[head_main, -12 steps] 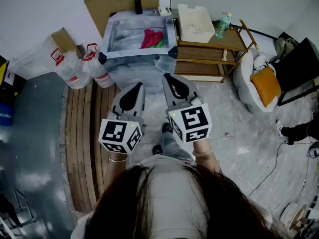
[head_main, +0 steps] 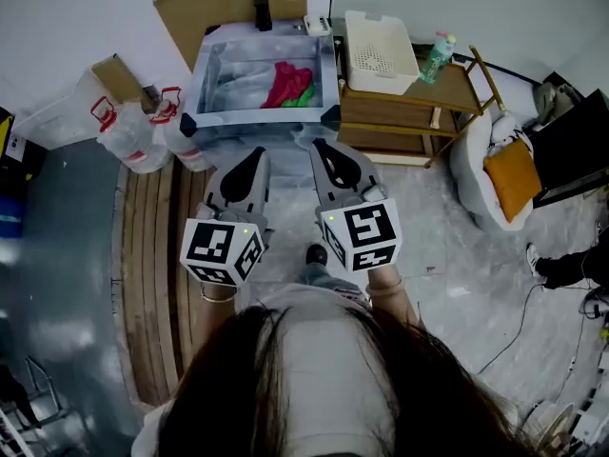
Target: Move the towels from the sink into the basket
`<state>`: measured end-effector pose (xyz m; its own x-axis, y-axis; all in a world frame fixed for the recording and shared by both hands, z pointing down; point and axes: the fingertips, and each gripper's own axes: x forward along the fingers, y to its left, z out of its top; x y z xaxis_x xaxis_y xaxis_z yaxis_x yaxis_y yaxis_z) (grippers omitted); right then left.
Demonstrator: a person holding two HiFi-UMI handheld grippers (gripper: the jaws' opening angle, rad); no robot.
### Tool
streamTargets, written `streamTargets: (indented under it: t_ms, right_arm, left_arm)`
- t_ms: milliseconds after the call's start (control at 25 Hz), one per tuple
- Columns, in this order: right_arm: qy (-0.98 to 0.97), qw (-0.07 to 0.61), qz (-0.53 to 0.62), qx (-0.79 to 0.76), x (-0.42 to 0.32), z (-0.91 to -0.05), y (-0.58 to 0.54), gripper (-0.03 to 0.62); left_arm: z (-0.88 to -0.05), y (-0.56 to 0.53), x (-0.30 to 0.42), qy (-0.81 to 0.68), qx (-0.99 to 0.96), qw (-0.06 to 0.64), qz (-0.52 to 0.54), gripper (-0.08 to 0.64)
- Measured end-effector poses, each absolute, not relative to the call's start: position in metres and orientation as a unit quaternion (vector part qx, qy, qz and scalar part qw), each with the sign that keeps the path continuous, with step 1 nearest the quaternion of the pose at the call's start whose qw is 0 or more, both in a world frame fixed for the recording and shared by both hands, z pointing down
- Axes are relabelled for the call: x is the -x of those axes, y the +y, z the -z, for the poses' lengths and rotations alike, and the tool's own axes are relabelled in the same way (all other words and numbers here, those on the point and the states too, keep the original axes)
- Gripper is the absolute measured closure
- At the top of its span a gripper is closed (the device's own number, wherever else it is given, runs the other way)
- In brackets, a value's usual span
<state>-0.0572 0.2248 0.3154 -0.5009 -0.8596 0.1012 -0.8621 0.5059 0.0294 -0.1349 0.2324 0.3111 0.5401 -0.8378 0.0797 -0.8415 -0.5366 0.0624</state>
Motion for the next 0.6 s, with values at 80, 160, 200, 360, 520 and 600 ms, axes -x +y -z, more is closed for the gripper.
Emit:
streamTargets:
  t_ms: [80,160,200,360,520,600]
  right_arm:
    - [-0.872,0.056,-0.013,-0.487,0.053,-0.318,0.209,0.566]
    - [-0.877,0.061,-0.019,-0.476,0.049,-0.321,0.193,0.566]
    - [-0.879,0.063,-0.021,-0.472,0.047,-0.323,0.186,0.566]
    - [-0.885,0.072,-0.023,-0.460,0.044,-0.329,0.161,0.565]
    - [-0.889,0.075,-0.032,-0.450,0.043,-0.335,0.143,0.565]
    - [-0.890,0.076,-0.037,-0.447,0.042,-0.338,0.133,0.565]
  left_arm:
    - [-0.311,0.216,0.131,-0.485,-0.873,0.048,-0.020,0.555]
    - [-0.311,0.201,0.125,-0.491,-0.870,0.049,-0.020,0.555]
    - [-0.312,0.193,0.123,-0.494,-0.868,0.049,-0.020,0.555]
    - [-0.315,0.171,0.116,-0.504,-0.862,0.056,-0.020,0.555]
    - [-0.320,0.154,0.112,-0.511,-0.857,0.062,-0.026,0.555]
    - [-0.322,0.145,0.112,-0.514,-0.855,0.063,-0.028,0.555]
